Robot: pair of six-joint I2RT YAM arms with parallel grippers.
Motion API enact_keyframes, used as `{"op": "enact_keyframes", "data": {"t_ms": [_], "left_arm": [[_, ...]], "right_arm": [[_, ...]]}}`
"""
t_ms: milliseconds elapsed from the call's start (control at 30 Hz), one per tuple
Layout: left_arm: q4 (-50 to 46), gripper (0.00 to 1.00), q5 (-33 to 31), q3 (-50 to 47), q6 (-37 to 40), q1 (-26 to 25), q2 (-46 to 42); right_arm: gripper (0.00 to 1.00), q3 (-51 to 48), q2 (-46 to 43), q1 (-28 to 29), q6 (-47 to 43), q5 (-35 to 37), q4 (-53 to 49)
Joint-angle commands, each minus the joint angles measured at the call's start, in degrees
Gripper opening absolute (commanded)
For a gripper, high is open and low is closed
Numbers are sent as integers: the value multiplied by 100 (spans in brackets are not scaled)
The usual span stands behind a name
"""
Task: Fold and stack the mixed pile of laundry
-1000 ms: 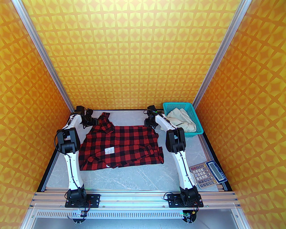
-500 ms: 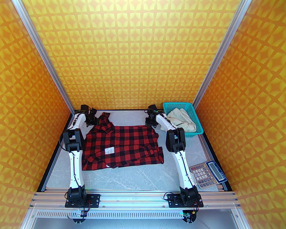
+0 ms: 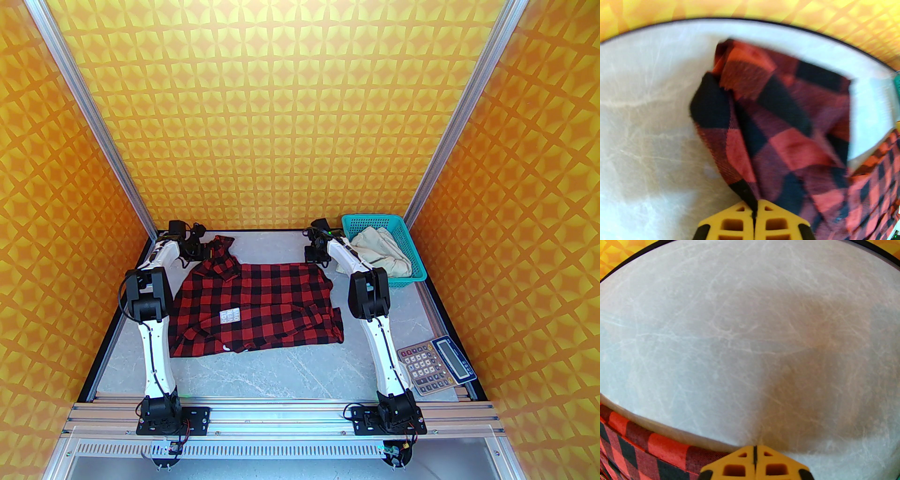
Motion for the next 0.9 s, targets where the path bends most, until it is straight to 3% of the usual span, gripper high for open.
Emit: {"op": "enact_keyframes", "data": {"t_ms": [0,433,867], "left_arm": [[649,0,473,-340,-133,133,-506],[1849,0,763,-2112,-488,509,-1656],[2009,0,1450,-2379,-1147,752,-2048]], "right_arm": [[0,-319,-584,7,36,-32,167],[0,-927,-1007,-152,145,-293,307],[0,-1498,-1630,-196,234,-618,331]]}}
